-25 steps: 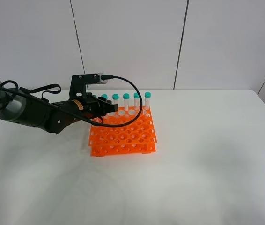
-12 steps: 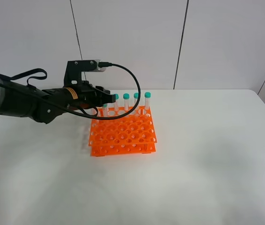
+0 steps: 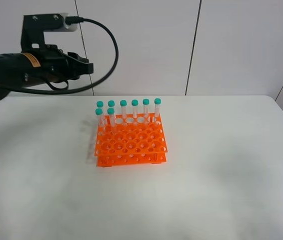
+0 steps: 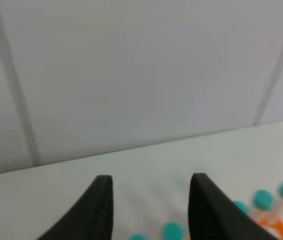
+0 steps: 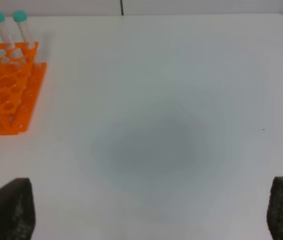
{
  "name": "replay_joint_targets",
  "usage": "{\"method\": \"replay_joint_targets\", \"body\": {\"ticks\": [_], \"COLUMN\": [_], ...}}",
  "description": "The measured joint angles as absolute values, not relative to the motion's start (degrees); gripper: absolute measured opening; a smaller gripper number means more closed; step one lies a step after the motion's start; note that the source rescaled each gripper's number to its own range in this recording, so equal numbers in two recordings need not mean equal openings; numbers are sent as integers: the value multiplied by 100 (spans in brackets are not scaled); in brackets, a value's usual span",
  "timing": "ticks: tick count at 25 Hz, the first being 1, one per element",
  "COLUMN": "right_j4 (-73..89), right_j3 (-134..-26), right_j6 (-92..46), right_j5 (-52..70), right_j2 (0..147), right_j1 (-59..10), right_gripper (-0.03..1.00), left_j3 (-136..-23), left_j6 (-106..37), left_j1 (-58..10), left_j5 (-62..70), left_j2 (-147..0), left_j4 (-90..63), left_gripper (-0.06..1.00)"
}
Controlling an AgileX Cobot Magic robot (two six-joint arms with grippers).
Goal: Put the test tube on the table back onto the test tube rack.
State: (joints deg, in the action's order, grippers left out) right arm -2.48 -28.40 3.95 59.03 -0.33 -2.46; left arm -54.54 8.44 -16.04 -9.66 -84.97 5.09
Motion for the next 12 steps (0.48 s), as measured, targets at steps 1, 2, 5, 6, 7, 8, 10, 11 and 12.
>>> {"method": "replay_joint_targets", "body": {"ticks": [1, 2, 5, 6, 7, 8, 10, 11, 12], "right_j4": [-248, -248, -248, -248, -248, -248, -248, -248, -248], "right_j3": [-2840, -2840, -2840, -2840, -2840, -2840, -2840, -2840, -2840], "right_j6": [395, 395, 395, 395, 395, 395, 395, 395, 395], "right_j5": [5903, 5903, 5903, 5903, 5903, 5903, 5903, 5903, 5903], "right_j2": [-33, -33, -33, -33, -33, -33, -33, -33, -33], "right_j1": [-246, -246, -246, -246, -246, -246, -246, -246, -246], "right_gripper": [100, 100, 100, 100, 100, 100, 100, 100, 100], "left_j3": [-5454, -5454, -5454, -5454, -5454, -5454, -5454, -5454, -5454], "left_j6": [832, 827, 648, 466, 249, -69, -672, -969, -1216], "left_j1": [-1466, -1319, -841, -666, -521, -367, -167, -127, -106], "left_j5": [-760, -575, 106, 326, 531, 720, 1008, 1133, 1241], "left_j2": [-8378, -8292, -8056, -8010, -7952, -7908, -7841, -7810, -7775], "left_j4": [455, 373, -71, -257, -441, -651, -1081, -1298, -1454], "left_gripper": [19, 19, 19, 19, 19, 19, 19, 19, 19]}}
